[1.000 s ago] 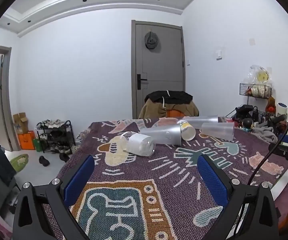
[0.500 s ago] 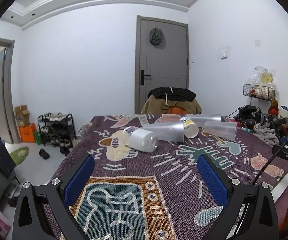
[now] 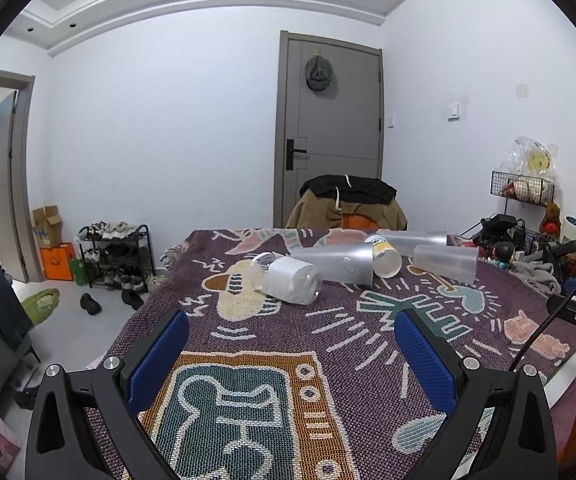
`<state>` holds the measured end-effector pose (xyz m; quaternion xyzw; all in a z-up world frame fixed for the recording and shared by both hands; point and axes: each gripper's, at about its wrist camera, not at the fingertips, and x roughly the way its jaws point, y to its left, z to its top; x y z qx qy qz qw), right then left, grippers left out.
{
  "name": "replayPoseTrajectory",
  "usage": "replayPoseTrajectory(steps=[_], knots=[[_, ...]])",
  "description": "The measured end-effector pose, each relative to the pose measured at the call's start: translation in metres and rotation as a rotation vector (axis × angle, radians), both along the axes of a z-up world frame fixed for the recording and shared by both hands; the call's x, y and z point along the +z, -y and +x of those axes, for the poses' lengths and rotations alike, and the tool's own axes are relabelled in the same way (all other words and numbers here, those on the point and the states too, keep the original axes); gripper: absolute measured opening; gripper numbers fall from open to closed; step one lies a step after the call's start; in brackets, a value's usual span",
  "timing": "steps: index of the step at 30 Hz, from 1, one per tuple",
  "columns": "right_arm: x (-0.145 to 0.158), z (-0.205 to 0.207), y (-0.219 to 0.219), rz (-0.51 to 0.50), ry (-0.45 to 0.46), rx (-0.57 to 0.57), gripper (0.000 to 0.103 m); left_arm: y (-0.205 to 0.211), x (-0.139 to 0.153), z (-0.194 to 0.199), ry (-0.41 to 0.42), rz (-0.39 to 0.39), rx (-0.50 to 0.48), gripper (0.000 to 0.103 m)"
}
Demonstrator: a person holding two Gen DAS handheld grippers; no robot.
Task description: Flip cup upside down
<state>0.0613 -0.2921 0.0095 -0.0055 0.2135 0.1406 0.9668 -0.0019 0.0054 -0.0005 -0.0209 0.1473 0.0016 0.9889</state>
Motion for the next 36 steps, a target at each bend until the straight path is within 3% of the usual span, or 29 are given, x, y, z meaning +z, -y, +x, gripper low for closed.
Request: replayPoseTrajectory(steps=[21, 30, 36], knots=[[0.0, 0.001, -0.002, -0.018, 0.016, 0.004, 0.101, -0.002, 0.002, -0.002, 0.014, 0.003, 0.005, 0.103], [0.0, 0.02, -0.015, -0.01, -0.082, 0.057, 0.101, -0.016, 0.003, 0.008, -0.015, -0.051, 0.003, 0.103], [0.008, 0.037, -0.034, -0.054, -0.111, 0.101, 0.101, -0.025, 0.009, 0.017, -0.018, -0.041, 0.026, 0.103]])
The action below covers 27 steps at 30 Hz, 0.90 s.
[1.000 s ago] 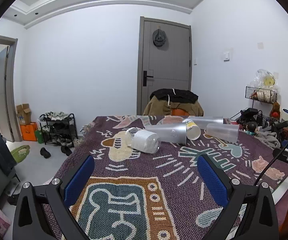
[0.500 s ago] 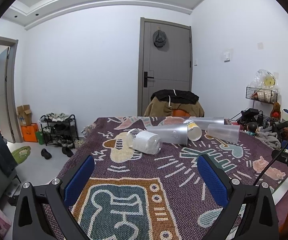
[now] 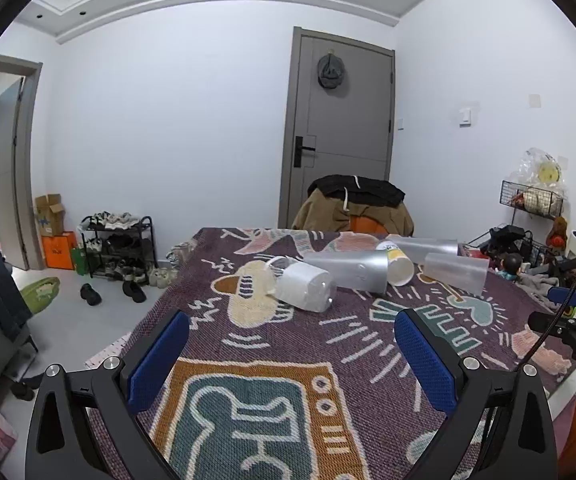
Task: Flip cup upside down
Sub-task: 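Move the right gripper to the clear labelled cup and grasp its body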
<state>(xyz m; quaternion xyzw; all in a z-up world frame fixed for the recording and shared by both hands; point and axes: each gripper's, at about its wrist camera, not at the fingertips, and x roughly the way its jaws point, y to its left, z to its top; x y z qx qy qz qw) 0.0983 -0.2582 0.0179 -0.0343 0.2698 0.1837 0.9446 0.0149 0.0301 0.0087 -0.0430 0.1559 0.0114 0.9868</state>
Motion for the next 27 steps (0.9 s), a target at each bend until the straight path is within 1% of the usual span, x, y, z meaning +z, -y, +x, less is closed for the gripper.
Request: replayPoseTrajectory(steps=[3, 7, 11, 15, 18, 21, 27], knots=[[0.005, 0.011, -0.011, -0.034, -0.011, 0.02, 0.101, -0.006, 0.003, 0.005, 0.0, -0.006, 0.019, 0.103], [0.011, 0.025, -0.03, -0.04, -0.013, 0.057, 0.101, -0.014, 0.007, 0.014, -0.017, 0.002, 0.05, 0.103], [0.019, 0.042, -0.051, -0.037, -0.032, 0.098, 0.101, -0.024, 0.007, 0.024, -0.048, -0.002, 0.071, 0.103], [0.023, 0.062, -0.067, -0.016, -0.069, 0.147, 0.101, -0.034, 0.002, 0.036, -0.102, 0.003, 0.093, 0.103], [0.021, 0.08, -0.081, 0.002, -0.099, 0.192, 0.101, -0.041, -0.002, 0.039, -0.124, -0.008, 0.097, 0.103], [0.016, 0.099, -0.096, -0.007, -0.127, 0.237, 0.101, -0.047, -0.005, 0.041, -0.139, -0.015, 0.102, 0.103], [0.008, 0.132, -0.123, -0.047, -0.2, 0.316, 0.101, -0.051, -0.008, 0.043, -0.166, 0.027, 0.134, 0.103]])
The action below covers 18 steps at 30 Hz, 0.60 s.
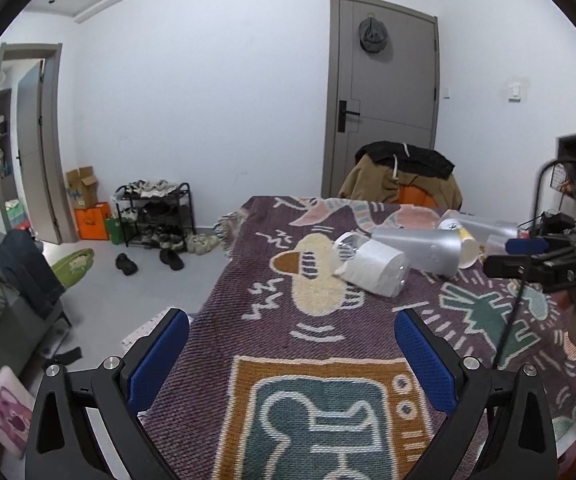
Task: Flip cup upside down
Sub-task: 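Move the right gripper to the clear labelled cup and grasp its body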
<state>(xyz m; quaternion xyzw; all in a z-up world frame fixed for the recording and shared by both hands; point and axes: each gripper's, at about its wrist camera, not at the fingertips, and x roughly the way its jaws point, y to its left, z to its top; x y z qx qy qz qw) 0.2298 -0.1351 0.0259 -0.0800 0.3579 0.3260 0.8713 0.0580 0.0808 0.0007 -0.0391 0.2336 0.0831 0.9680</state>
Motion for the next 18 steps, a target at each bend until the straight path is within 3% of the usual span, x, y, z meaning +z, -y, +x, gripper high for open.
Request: replayPoseTrajectory(steps=[7, 18], knots=[[-0.006, 0.041, -0.033, -0.067, -0.1, 0.072, 0.101, -0.019, -0.009, 0.001, -0.027, 0.011, 0.074, 0.103], [-0.022, 0.087, -0.081, -0.176, -0.166, 0.156, 0.101, -0.06, -0.032, -0.009, -0.065, -0.027, 0.163, 0.103]])
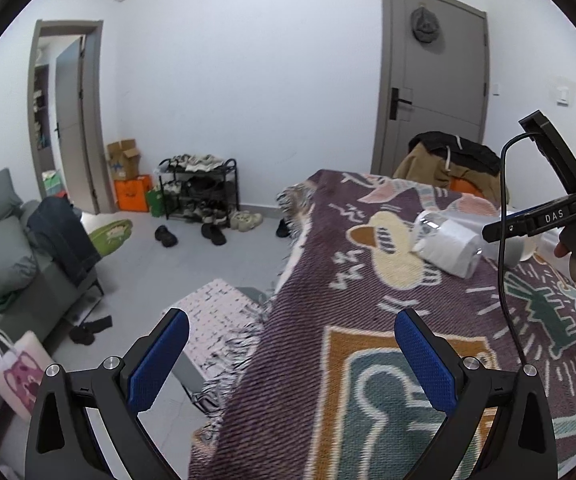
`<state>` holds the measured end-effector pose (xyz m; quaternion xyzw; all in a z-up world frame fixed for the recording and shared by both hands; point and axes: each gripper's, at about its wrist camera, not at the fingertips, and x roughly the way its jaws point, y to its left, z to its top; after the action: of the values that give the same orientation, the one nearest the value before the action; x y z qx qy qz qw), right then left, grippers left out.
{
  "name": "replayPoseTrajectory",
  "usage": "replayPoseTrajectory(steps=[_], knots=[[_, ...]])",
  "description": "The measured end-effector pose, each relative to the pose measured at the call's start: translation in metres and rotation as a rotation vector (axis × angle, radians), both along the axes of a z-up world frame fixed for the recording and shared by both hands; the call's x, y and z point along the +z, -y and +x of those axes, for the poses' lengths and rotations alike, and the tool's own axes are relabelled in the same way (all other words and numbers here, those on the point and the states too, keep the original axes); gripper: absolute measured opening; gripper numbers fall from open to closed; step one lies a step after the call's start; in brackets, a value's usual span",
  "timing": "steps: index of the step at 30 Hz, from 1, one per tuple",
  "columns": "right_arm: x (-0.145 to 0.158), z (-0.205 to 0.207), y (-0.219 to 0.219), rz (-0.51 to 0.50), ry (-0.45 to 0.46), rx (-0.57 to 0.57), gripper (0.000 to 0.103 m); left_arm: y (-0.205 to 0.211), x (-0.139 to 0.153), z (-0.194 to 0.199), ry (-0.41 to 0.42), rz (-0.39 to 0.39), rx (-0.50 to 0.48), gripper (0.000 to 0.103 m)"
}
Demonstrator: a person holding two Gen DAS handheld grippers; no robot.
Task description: Flip cup upside down
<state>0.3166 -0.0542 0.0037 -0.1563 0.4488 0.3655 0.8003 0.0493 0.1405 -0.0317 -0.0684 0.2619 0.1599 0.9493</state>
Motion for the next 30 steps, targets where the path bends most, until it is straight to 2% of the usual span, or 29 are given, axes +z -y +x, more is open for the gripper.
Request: replayPoseTrajectory(steps=[5, 15, 16, 18, 19, 20, 24, 30], knots=[[-0.009, 0.015, -0.023, -0.081, 0.008, 0.048, 0.101, -0.014, -0.011, 0.0, -0.011, -0.037, 0.013, 0.103], [-0.028, 0.035, -0.059, -0.201, 0.004, 0.106, 0.1, -0.029, -0.023, -0.006, -0.022, -0.052, 0.031, 0.103], [-0.03, 0.036, -0.061, -0.209, 0.006, 0.108, 0.098, -0.03, -0.024, -0.006, -0.022, -0.056, 0.034, 0.103], [-0.033, 0.038, -0.065, -0.231, 0.001, 0.115, 0.085, -0.032, -0.024, -0.007, -0.021, -0.066, 0.037, 0.103], [-0.036, 0.039, -0.067, -0.243, -0.008, 0.118, 0.069, -0.033, -0.025, -0.008, -0.02, -0.07, 0.037, 0.103], [-0.04, 0.04, -0.067, -0.258, -0.026, 0.119, 0.064, -0.034, -0.025, -0.007, -0.019, -0.073, 0.037, 0.103], [-0.037, 0.036, -0.063, -0.235, -0.055, 0.136, 0.064, -0.032, -0.024, -0.007, -0.016, -0.07, 0.031, 0.103], [-0.019, 0.013, -0.052, -0.254, -0.031, 0.162, 0.064, -0.024, -0.021, -0.006, -0.008, -0.061, 0.01, 0.103]])
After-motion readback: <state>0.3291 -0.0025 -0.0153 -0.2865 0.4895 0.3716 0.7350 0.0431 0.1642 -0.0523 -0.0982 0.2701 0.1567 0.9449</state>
